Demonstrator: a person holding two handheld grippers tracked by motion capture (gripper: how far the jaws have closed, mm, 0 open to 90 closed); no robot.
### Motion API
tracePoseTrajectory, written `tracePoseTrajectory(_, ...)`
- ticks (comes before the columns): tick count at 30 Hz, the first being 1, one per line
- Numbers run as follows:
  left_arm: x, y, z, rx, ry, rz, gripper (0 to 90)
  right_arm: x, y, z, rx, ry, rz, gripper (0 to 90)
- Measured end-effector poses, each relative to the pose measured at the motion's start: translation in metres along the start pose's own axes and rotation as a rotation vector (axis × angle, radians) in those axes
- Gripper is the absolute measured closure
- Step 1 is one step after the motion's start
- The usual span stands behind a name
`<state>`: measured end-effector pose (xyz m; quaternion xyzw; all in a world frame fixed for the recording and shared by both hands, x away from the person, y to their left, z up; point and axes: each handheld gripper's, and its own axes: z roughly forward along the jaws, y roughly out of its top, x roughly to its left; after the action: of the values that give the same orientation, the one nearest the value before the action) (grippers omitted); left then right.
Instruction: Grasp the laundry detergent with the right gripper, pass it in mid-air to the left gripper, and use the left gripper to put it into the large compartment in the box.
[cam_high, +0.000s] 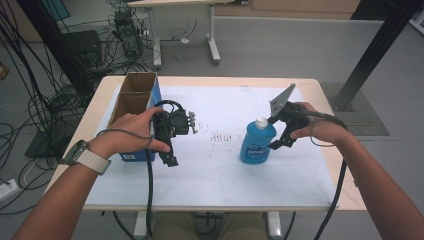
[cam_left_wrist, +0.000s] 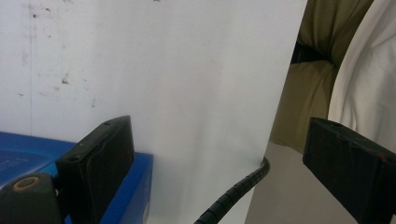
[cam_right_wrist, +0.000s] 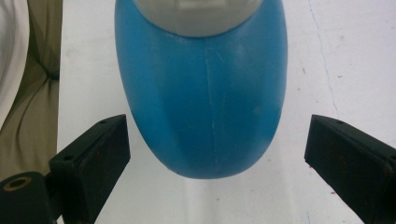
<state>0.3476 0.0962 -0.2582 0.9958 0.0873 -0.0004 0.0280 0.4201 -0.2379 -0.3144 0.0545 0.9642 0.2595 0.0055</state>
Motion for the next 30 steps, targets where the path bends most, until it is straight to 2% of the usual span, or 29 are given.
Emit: tracePoseTrajectory(30, 0.0005, -0.0005, 0.0003, -0.007, 0.003, -0.002, 9.4, 0.0, -0.002, 0.0014, -0.005, -0.004, 0.014, 6.8)
